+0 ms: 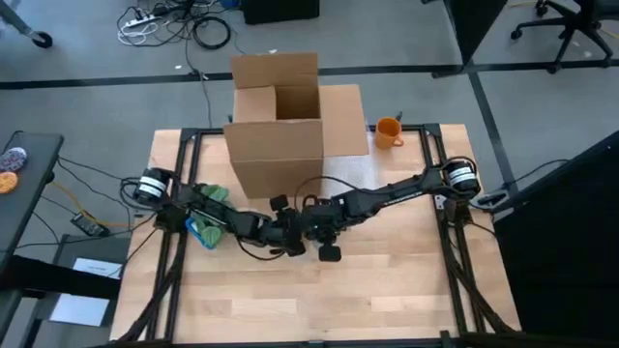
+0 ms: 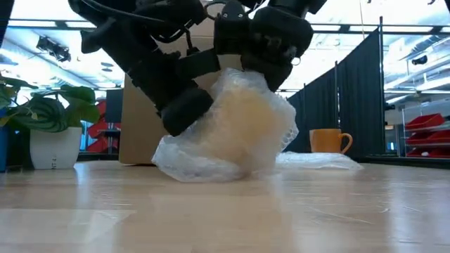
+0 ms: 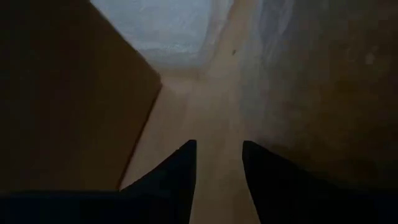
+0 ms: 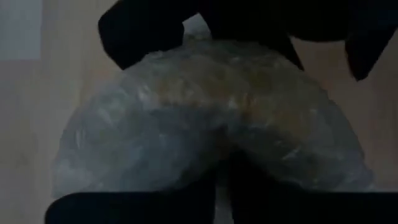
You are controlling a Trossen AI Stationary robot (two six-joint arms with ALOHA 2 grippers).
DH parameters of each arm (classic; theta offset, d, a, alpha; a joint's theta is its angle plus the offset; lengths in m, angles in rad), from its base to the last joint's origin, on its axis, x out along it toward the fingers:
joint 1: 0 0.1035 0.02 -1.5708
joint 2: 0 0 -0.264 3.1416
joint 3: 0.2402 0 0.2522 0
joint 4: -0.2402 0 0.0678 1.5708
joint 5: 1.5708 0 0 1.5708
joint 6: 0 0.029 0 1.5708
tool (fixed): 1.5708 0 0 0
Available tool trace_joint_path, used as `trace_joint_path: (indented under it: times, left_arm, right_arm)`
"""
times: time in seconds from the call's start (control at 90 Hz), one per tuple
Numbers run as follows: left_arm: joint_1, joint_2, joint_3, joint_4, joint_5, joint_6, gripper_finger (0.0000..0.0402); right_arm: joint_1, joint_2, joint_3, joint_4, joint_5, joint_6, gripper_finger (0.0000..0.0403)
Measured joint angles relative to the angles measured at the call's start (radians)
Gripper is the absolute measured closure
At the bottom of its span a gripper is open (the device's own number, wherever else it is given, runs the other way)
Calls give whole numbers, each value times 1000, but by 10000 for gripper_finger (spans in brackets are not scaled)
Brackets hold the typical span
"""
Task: Wrap mug
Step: Wrap the yellow mug with the bubble wrap
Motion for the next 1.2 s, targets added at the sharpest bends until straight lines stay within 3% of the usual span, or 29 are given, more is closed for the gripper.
trace_joint_path:
  times: [0.356,0.6,0.789,1.2]
  left_arm:
    - [-2,162,0,390,119,106,285]
    - [2,288,6,666,84,120,285]
    - [3,282,7,676,-36,143,285]
    - [-5,162,7,624,-150,271,285]
  right_arm:
    - [49,-4,71,-145,46,-2,403]
    - [72,-9,74,-198,67,64,403]
    - [112,-9,76,-221,71,114,403]
    - [182,-5,21,-230,153,225,403]
